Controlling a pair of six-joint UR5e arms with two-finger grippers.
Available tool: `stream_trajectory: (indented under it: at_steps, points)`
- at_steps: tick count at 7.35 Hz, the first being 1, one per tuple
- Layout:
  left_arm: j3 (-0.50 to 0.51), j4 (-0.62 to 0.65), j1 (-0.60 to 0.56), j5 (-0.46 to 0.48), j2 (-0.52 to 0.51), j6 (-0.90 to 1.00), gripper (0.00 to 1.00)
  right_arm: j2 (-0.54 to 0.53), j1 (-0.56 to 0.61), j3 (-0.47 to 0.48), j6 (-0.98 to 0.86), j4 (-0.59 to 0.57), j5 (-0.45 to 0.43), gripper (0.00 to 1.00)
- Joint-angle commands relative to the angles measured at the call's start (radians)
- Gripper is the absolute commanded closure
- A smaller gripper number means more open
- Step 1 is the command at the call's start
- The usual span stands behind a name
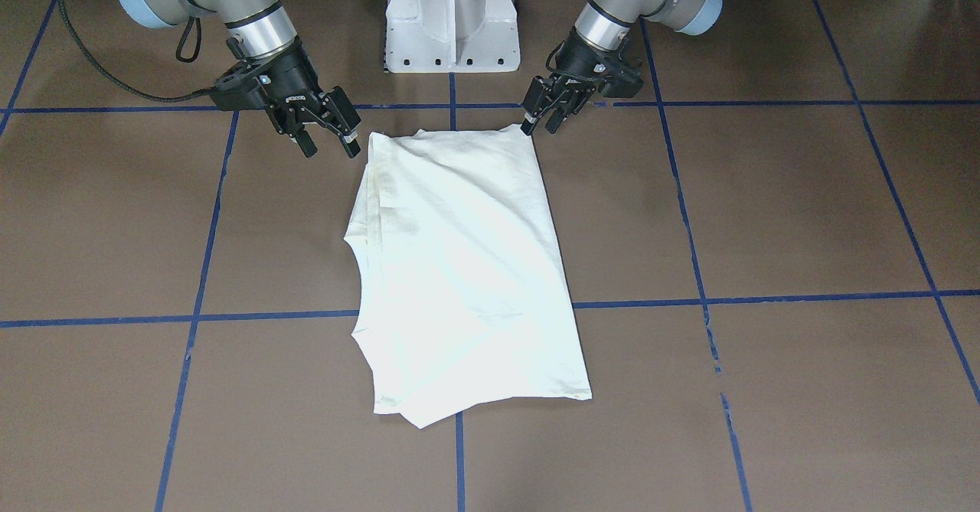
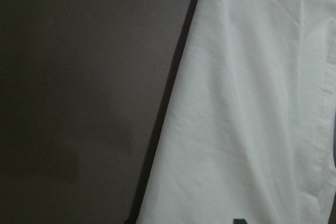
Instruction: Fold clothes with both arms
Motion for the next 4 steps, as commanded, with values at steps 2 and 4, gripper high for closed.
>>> stream_trajectory:
  at_steps: [2, 4]
  points:
    - [0.007, 0.071, 0.073, 0.046, -0.023, 0.007, 0.24, -0.005, 0.000, -0.001, 0.000, 0.000, -0.004, 0.00]
    - [0.022, 0.076, 0.083, 0.069, -0.052, 0.006, 0.26, -0.005, 0.000, -0.001, 0.000, 0.000, -0.004, 0.00]
